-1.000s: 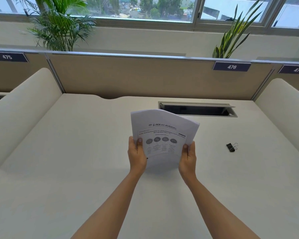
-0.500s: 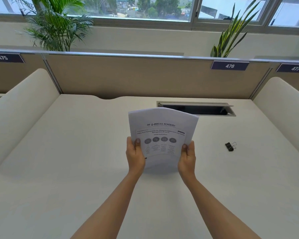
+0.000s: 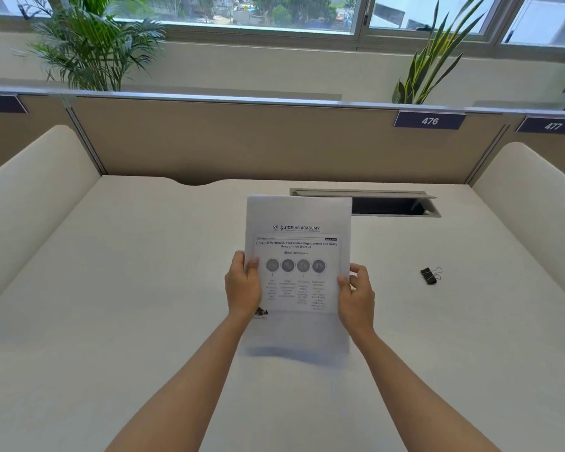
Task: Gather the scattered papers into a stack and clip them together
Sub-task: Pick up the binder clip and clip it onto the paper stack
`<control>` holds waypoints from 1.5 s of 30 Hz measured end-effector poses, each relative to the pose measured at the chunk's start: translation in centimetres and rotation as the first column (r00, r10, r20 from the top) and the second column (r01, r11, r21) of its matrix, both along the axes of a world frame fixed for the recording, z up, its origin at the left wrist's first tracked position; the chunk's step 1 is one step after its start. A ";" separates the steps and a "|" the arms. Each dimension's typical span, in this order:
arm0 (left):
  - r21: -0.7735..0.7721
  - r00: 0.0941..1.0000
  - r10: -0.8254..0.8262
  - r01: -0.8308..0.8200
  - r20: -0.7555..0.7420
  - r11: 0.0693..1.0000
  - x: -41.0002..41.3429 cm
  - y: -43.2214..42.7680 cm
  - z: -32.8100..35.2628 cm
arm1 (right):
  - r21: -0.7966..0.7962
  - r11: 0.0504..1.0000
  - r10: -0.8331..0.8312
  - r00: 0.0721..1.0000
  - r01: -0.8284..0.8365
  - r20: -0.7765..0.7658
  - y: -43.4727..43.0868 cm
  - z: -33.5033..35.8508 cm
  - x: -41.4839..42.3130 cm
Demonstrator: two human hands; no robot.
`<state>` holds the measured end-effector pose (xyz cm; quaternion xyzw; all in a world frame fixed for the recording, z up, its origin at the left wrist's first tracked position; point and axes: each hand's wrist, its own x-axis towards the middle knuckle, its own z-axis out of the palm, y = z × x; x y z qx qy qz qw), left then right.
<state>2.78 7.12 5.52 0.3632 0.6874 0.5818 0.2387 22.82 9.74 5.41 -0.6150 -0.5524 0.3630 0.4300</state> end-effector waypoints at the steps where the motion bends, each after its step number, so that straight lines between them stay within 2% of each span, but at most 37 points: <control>1: -0.030 1.000 -0.017 0.016 -0.024 0.999 -0.3 0.1 -0.3 | -0.018 1.000 -0.002 1.000 0.002 0.008 0.1 -0.2 0.2; 5: -0.160 0.993 -0.098 0.085 -0.073 0.983 -0.8 0.5 -1.7 | -0.118 0.993 -0.010 0.999 0.014 0.035 0.6 -1.6 0.6; 8: -0.274 0.959 -0.133 0.062 -0.249 0.960 -0.9 0.2 -3.1 | -0.172 0.985 -0.009 0.999 0.017 0.050 0.7 -2.8 0.8; 11: -0.262 0.911 -0.155 0.054 -0.382 0.964 -1.3 0.1 -5.1 | -0.198 0.980 0.044 0.994 -0.024 0.098 0.9 -3.9 0.9; 14: -0.330 0.872 -0.235 0.090 -0.429 0.939 -1.8 0.4 -7.2 | -0.215 0.975 0.082 0.986 -0.049 0.145 1.2 -4.9 1.2; 23: -0.396 0.857 -0.328 0.162 -0.398 0.904 -1.8 2.3 -10.0 | -0.196 0.980 0.080 0.963 -0.029 0.257 2.3 -6.8 1.8; 26: -0.418 0.854 -0.343 0.166 -0.393 0.893 -2.0 2.6 -10.4 | -0.176 0.984 0.085 0.919 -0.017 0.386 2.8 -7.4 1.9; 29: -0.419 0.875 -0.336 0.175 -0.348 0.891 -2.0 2.6 -10.3 | -0.228 0.974 0.119 0.863 -0.005 0.491 3.0 -7.8 2.0; 31: -0.412 0.890 -0.312 0.161 -0.333 0.897 -2.0 2.7 -10.2 | -0.269 0.963 0.136 0.860 0.002 0.492 3.1 -7.9 2.1; 35: -0.402 0.871 -0.294 0.124 -0.394 0.907 -2.0 2.5 -10.2 | -0.302 0.953 0.185 0.857 -0.036 0.481 4.0 -7.4 3.3; 40: -0.379 0.876 -0.270 0.110 -0.400 0.919 -2.0 2.5 -10.3 | -0.215 0.975 0.046 0.887 0.060 0.459 7.2 -5.7 7.7; 45: -0.355 0.875 -0.257 0.106 -0.411 0.929 -2.2 2.5 -10.6 | -0.168 0.965 -0.068 0.816 0.199 0.574 10.7 -4.2 12.7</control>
